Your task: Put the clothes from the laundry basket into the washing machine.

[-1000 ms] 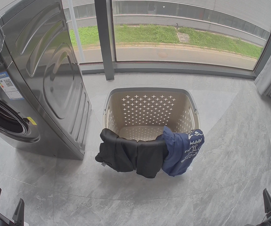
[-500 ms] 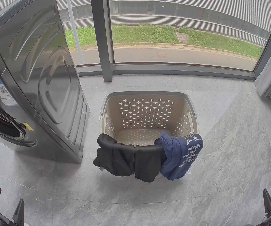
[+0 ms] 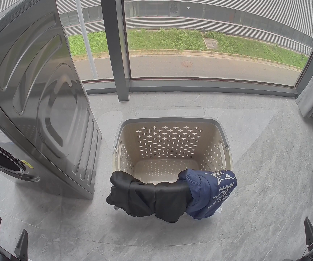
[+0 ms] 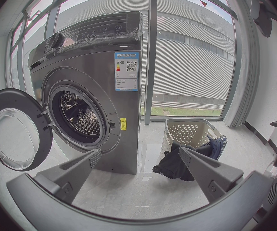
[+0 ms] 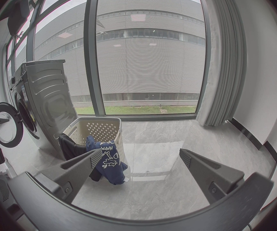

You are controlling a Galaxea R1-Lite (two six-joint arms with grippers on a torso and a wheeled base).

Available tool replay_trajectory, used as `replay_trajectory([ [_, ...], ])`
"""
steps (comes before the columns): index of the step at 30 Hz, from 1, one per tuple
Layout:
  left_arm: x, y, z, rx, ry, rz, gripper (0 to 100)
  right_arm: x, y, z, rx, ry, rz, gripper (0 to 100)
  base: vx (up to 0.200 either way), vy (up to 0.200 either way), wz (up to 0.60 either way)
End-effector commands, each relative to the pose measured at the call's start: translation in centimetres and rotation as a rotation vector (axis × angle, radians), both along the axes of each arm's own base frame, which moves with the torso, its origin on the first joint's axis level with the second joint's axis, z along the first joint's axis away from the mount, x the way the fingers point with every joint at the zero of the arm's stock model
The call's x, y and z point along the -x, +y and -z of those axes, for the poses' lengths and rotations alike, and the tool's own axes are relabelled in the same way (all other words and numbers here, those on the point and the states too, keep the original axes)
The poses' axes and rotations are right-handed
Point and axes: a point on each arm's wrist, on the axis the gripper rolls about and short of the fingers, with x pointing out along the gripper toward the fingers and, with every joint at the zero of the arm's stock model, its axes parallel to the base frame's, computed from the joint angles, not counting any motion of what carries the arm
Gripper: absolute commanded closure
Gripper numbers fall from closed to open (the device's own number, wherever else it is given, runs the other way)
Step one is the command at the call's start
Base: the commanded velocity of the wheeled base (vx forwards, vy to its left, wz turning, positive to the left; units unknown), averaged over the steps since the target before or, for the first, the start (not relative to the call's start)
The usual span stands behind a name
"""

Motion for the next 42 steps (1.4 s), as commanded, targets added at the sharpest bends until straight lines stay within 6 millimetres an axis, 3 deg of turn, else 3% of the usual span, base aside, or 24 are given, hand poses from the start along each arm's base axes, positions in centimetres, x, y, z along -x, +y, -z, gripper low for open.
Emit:
replay_trajectory([
  [1, -0.1, 0.0, 0.4, -0.001, 0.008, 0.0, 0, -0.1, 0.0, 0.5, 0.003, 0.014, 0.003, 0, 0.0, 0.0, 0.0],
  [10, -0.1, 0.0, 0.4, 0.0, 0.008, 0.0, 0, 0.0, 0.0, 0.0, 0.008, -0.017, -0.003, 0, -0.067, 0.0, 0.0],
  [11, -0.1, 0.0, 0.4, 0.0, 0.008, 0.0, 0, 1.0, 0.0, -3.4, 0.003, -0.152, 0.003, 0, 0.0, 0.0, 0.0],
  [12, -0.1, 0.0, 0.4, 0.0, 0.008, 0.0, 0, 1.3, 0.0, -4.4, -0.001, -0.18, -0.001, 0, 0.0, 0.0, 0.0],
  [13, -0.1, 0.0, 0.4, 0.0, 0.008, 0.0, 0, 1.5, 0.0, -7.0, -0.021, -0.206, -0.015, 0, 0.0, 0.0, 0.0],
  [15, -0.1, 0.0, 0.4, -0.001, 0.008, 0.0, 0, 0.4, 0.0, -8.2, -0.045, -0.14, -0.028, 0, 0.0, 0.0, 0.0],
  [18, -0.1, 0.0, 0.4, 0.0, 0.008, 0.0, 0, -3.0, 0.1, -7.7, -0.092, 0.085, -0.07, 0, 0.0, 0.0, 0.0],
  [19, -0.1, 0.0, 0.4, 0.0, 0.008, 0.0, 0, -3.0, 0.1, -7.7, -0.092, 0.085, -0.07, 0, 0.0, 0.0, 0.0],
  [20, -0.1, 0.0, 0.4, 0.002, 0.008, 0.0, 0, -5.3, 0.3, -7.2, -0.097, 0.226, -0.11, 0, 0.0, 0.0, 0.0],
  [21, -0.1, 0.0, 0.4, 0.002, 0.008, 0.0, 0, -5.8, 0.3, -7.2, -0.096, 0.252, -0.116, 0, 0.0, 0.0, 0.0],
  [23, -0.1, 0.0, 0.4, 0.002, 0.008, 0.0, 0, -8.7, 0.8, -7.1, -0.093, 0.38, -0.146, 0, 0.0, 0.0, 0.0],
  [28, -0.1, 0.0, 0.4, 0.002, 0.008, 0.0, 0, -13.8, 2.4, -5.8, -0.086, 0.504, -0.206, 0, 0.0, 0.0, 0.0],
  [31, -0.1, 0.0, 0.4, 0.002, 0.008, 0.0, 0, -14.7, 2.7, -5.4, -0.099, 0.532, -0.205, 0, 0.0, 0.0, 0.0],
  [32, -0.1, 0.0, 0.4, 0.002, 0.008, 0.0, 0, -16.3, 3.4, -4.7, -0.13, 0.581, -0.202, 0, 0.0, 0.0, 0.0],
  [42, -0.1, 0.0, 0.4, 0.002, 0.008, 0.0, 0, -19.1, 5.3, -2.6, -0.101, 0.672, -0.209, 0, 0.0, 0.0, 0.0],
])
